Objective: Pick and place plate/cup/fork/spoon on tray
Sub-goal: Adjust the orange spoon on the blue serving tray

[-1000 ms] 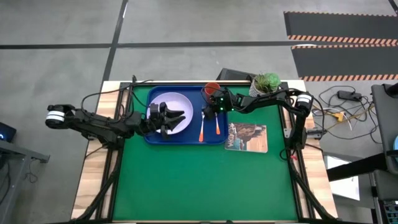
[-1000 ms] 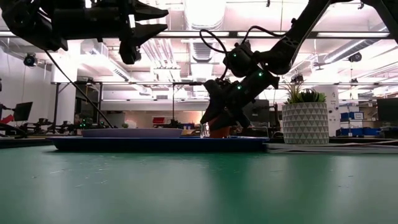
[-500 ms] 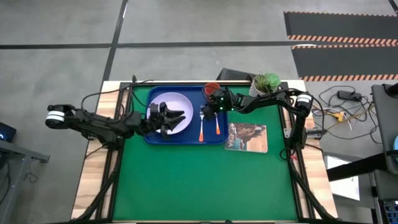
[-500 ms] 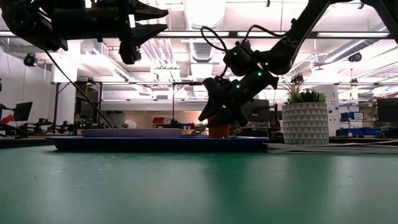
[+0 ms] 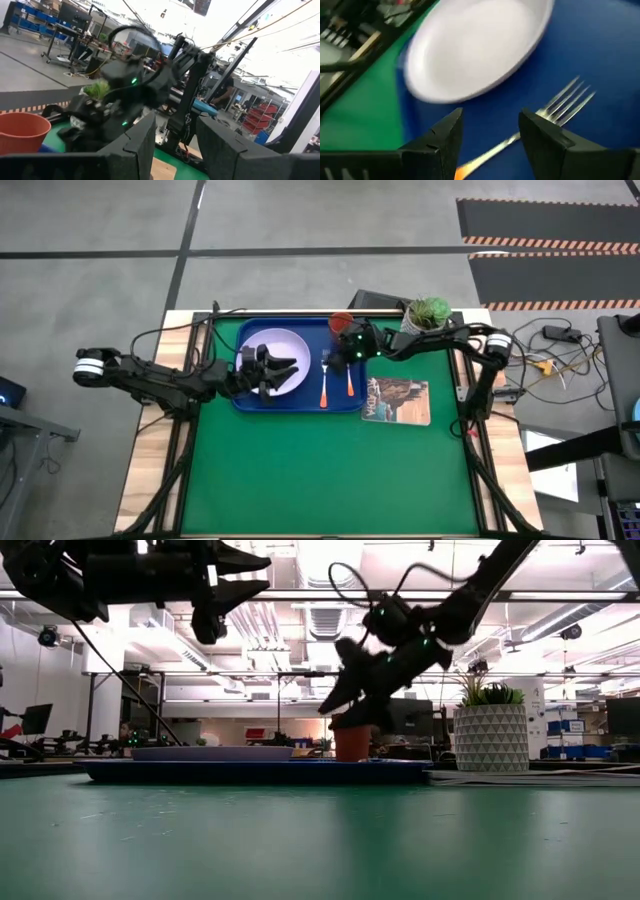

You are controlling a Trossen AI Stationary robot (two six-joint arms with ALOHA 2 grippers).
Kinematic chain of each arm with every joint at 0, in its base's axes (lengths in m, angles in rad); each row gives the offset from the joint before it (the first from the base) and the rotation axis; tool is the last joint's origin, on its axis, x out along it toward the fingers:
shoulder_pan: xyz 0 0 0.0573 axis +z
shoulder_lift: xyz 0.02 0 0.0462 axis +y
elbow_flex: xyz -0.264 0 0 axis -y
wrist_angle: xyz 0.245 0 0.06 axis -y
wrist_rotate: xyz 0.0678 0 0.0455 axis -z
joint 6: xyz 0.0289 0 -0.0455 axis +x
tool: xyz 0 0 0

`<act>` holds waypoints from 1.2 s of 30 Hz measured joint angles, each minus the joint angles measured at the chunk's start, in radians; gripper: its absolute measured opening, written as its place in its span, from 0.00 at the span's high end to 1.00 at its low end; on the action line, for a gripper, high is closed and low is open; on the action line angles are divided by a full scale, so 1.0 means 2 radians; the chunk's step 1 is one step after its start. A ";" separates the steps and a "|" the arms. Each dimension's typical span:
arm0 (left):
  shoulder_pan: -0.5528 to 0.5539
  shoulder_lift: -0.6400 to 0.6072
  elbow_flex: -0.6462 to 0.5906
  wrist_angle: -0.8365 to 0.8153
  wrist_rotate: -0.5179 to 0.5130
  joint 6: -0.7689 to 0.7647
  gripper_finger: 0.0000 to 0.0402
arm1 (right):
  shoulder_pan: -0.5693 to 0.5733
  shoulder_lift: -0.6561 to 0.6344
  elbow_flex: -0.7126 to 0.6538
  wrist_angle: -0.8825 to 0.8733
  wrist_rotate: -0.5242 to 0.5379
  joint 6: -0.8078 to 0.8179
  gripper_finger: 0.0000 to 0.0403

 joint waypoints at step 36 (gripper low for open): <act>0.000 -0.140 0.000 -0.084 0.002 0.268 0.69 | 0.077 0.033 0.160 -0.443 0.217 0.175 0.77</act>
